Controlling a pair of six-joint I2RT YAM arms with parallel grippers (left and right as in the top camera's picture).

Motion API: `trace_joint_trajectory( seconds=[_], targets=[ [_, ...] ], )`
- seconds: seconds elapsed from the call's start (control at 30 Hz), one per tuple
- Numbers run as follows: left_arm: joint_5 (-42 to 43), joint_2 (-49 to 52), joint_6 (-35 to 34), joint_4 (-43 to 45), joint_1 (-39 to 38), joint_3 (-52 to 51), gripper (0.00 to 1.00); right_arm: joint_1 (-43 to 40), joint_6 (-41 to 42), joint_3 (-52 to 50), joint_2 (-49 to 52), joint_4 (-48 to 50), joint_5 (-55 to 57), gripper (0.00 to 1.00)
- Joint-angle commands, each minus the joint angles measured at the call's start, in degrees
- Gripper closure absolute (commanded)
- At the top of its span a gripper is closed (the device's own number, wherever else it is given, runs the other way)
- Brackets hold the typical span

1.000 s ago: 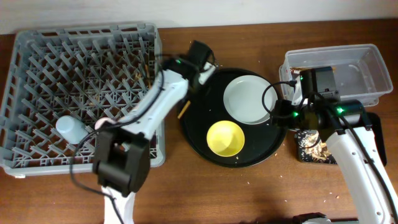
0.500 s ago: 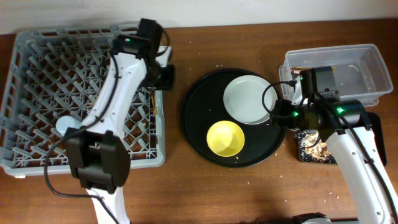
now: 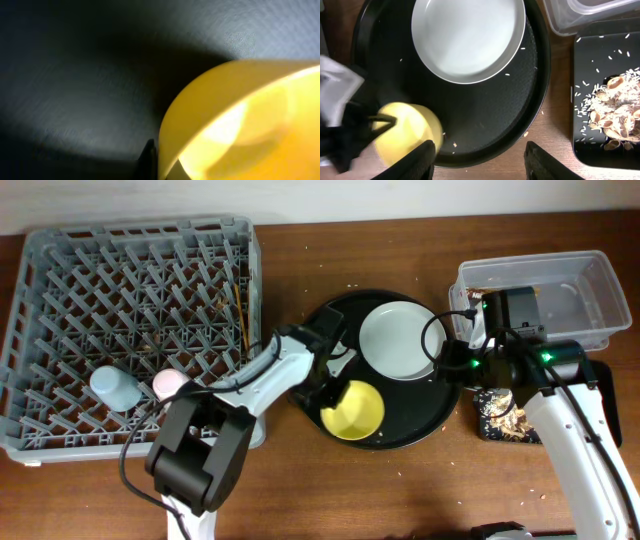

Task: Sort waste into correct bins and load items into the dishwasher rack
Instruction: 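Grasp the yellow bowl with the left gripper and place it in the rack, then grasp the white plate with the left gripper and stand it in the rack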

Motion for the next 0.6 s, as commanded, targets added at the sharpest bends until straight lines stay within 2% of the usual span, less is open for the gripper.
trace_joint_trajectory(
  seconds=[0.0,0.03,0.07,0.1,0.2,0.23,0.37,0.4,0.47,0.57],
  targets=[
    [-19.9,-10.3,-2.5,-9.1,7.7,11.9,1.00,-0.2,0.3,0.2,-0.1,0.0,0.1,0.41],
    [-40.4,-15.6,-2.5,-9.7,11.6,14.1,1.00,-0.2,0.3,0.2,-0.1,0.0,0.1,0.41],
    [-57.4,-17.2,-2.8,-8.9,15.3,14.1,1.00,-0.2,0.3,0.2,-0.1,0.0,0.1,0.41],
    [-65.1,-16.8,-2.9,-7.6,18.9,13.9,1.00,-0.2,0.3,0.2,-0.1,0.0,0.1,0.41],
    [-72.8,-11.4,-2.9,-2.1,27.6,13.7,1.00,-0.2,0.3,0.2,-0.1,0.0,0.1,0.41],
    [-79.0,-8.5,-2.9,-1.1,29.0,13.7,1.00,-0.2,0.3,0.2,-0.1,0.1,0.1,0.41],
    [-93.3,-0.7,-2.9,2.4,31.3,13.7,1.00,-0.2,0.3,0.2,-0.1,-0.1,0.1,0.41],
    [-93.8,-0.2,-2.9,3.2,31.3,13.7,1.00,-0.2,0.3,0.2,-0.1,0.0,0.1,0.41],
    [-87.6,1.6,-2.9,3.3,31.3,13.7,1.00,-0.2,0.3,0.2,-0.1,0.1,0.1,0.41],
    [-88.2,6.3,-2.9,2.7,31.3,13.5,0.99,-0.2,0.3,0.2,-0.1,0.0,0.1,0.41]
  ],
)
